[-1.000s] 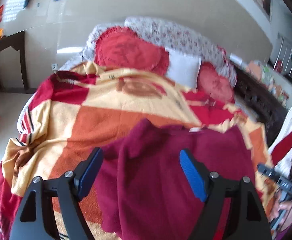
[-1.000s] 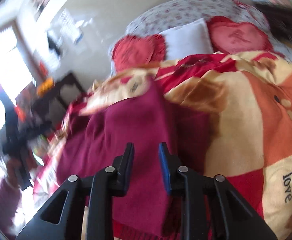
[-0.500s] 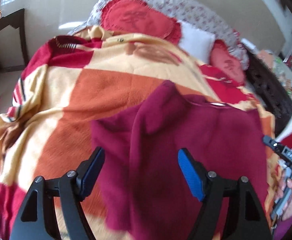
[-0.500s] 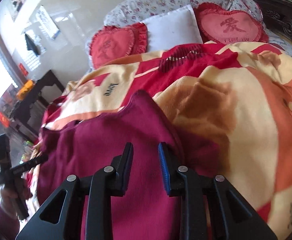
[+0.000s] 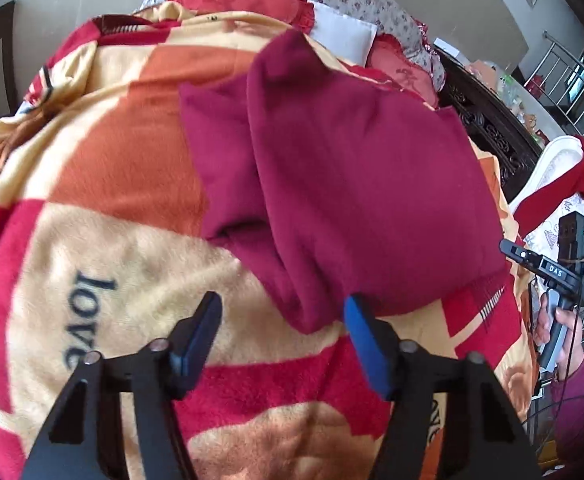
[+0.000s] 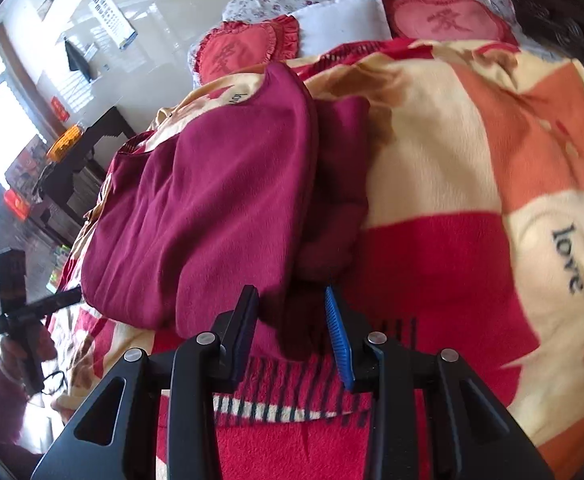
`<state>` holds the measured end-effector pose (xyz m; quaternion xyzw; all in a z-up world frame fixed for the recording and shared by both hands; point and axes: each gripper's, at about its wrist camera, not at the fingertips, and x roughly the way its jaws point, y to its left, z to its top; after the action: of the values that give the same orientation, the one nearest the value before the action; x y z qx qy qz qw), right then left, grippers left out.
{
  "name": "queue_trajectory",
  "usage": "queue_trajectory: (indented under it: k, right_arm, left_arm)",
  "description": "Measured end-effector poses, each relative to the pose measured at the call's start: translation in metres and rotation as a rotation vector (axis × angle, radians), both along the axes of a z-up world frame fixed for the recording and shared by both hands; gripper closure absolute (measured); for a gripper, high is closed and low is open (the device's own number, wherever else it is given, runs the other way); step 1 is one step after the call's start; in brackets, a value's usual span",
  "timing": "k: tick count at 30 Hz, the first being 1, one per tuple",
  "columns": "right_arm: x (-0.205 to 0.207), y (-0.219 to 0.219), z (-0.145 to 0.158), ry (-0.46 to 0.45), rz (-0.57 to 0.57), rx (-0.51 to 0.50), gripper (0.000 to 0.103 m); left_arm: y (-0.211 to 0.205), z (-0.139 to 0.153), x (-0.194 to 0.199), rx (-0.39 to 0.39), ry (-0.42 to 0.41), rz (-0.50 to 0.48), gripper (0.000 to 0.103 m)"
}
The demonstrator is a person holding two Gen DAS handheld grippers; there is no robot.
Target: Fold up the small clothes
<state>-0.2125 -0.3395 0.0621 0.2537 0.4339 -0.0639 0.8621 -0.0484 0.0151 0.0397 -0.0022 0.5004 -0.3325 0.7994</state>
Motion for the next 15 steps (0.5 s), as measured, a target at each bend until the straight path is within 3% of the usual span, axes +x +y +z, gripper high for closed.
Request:
queue_trajectory:
  k: [3, 5, 7, 11, 12, 13, 15]
  right_arm:
    - [0.002, 0.002, -0.002, 0.000, 0.007, -0.013, 0.087]
    - [0.005, 0.002, -0.003, 0.001, 0.005, -0.018, 0.087]
    - [0.008, -0.001, -0.008, 0.012, -0.009, 0.006, 0.087]
    - [0.010, -0.005, -0.014, -0.003, -0.030, 0.076, 0.088]
    - [0.011, -0.005, -0.014, -0.011, -0.031, 0.095, 0.092]
    - [0.011, -0.006, -0.014, -0.015, -0.030, 0.098, 0.103]
    - [0.011, -0.005, -0.008, -0.022, -0.017, 0.106, 0.103]
  left_arm:
    - [-0.010, -0.001, 0.000, 0.008, -0.037, -0.016, 0.041]
    - [-0.016, -0.001, 0.002, -0.007, -0.028, -0.038, 0.056]
    - [-0.019, -0.002, 0.004, -0.008, -0.005, -0.054, 0.083]
    - [-0.020, 0.004, 0.006, 0.007, -0.006, -0.070, 0.092]
    - [-0.019, 0.008, 0.005, 0.007, -0.013, -0.077, 0.095]
    - [-0.017, 0.012, 0.005, 0.005, -0.022, -0.085, 0.095]
    - [-0.014, 0.023, 0.002, 0.023, -0.067, -0.106, 0.095]
